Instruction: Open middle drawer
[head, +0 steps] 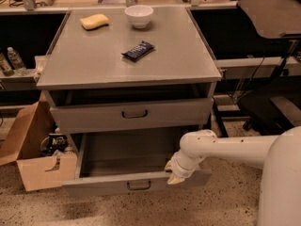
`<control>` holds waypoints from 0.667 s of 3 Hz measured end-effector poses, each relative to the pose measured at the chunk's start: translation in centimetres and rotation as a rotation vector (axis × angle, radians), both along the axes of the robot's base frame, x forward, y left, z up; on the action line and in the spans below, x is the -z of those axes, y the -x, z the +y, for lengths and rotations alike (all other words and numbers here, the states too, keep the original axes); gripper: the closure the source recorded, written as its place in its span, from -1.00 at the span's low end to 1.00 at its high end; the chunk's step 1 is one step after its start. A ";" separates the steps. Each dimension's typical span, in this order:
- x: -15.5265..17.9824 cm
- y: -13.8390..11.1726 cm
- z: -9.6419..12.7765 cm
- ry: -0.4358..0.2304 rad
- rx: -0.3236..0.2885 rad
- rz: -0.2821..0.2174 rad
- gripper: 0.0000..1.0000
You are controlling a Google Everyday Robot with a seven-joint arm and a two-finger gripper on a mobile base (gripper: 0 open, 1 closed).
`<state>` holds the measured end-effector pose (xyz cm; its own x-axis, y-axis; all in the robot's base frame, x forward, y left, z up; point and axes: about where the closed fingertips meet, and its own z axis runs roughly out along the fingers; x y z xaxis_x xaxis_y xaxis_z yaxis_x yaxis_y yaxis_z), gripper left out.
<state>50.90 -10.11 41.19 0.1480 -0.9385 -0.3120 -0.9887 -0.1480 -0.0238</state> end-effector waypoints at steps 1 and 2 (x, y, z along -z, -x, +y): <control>0.0 0.0 0.0 0.000 0.000 0.000 1.00; 0.4 1.9 -0.1 -0.025 0.007 0.028 1.00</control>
Offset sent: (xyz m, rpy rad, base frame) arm -0.1108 -0.0068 -0.0190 0.1369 0.1471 -0.0406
